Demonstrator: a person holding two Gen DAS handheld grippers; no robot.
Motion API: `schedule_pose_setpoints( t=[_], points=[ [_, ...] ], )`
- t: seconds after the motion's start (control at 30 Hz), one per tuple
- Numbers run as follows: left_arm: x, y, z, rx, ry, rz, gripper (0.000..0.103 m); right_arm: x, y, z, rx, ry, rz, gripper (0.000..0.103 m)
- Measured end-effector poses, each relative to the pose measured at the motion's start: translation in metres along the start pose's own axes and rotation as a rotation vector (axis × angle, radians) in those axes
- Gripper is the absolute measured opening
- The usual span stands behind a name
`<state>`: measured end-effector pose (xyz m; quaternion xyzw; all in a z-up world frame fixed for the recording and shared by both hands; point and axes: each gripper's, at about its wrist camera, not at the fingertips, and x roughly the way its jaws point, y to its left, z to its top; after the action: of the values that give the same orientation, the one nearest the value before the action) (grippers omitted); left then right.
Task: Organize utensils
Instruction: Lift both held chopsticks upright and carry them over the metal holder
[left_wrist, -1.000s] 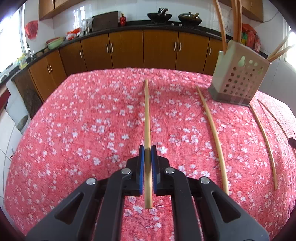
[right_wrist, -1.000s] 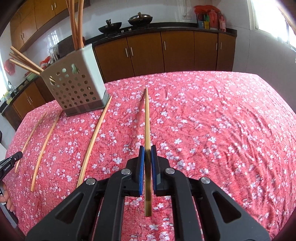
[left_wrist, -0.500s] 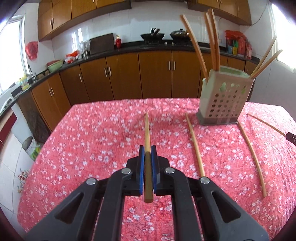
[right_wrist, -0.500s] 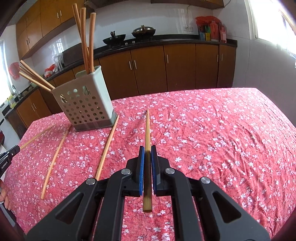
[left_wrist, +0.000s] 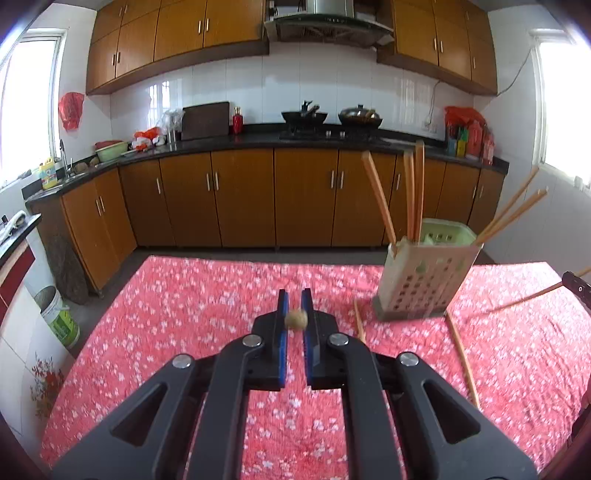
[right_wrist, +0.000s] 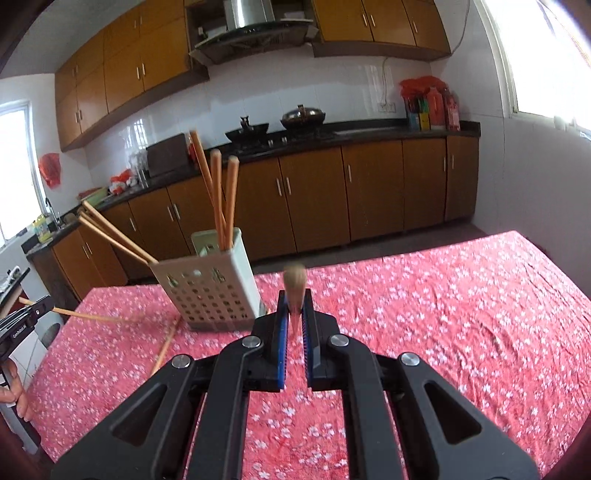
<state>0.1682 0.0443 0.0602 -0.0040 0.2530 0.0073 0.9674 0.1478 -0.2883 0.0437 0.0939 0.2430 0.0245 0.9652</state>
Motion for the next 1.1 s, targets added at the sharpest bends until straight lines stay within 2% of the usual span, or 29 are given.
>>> schedule_pose_setpoints(
  t=[0.4, 0.6, 0.83, 1.1],
  points=[
    [-0.014, 0.002, 0.027, -0.019, -0.045, -0.058, 0.008, -0.009, 0.019, 0.020, -0.030, -0.063, 0.034, 0.008],
    [-0.026, -0.010, 0.043, -0.013, -0.078, -0.110, 0.008, -0.014, 0.028, 0.032, -0.025, -0.096, 0.080, 0.008],
    [-0.046, -0.046, 0.084, -0.013, -0.177, -0.201, 0.008, -0.029, 0.042, 0.067, -0.019, -0.197, 0.139, 0.008],
    [-0.055, -0.079, 0.145, -0.041, -0.326, -0.223, 0.008, -0.027, 0.059, 0.108, -0.011, -0.318, 0.170, 0.008]
  ],
)
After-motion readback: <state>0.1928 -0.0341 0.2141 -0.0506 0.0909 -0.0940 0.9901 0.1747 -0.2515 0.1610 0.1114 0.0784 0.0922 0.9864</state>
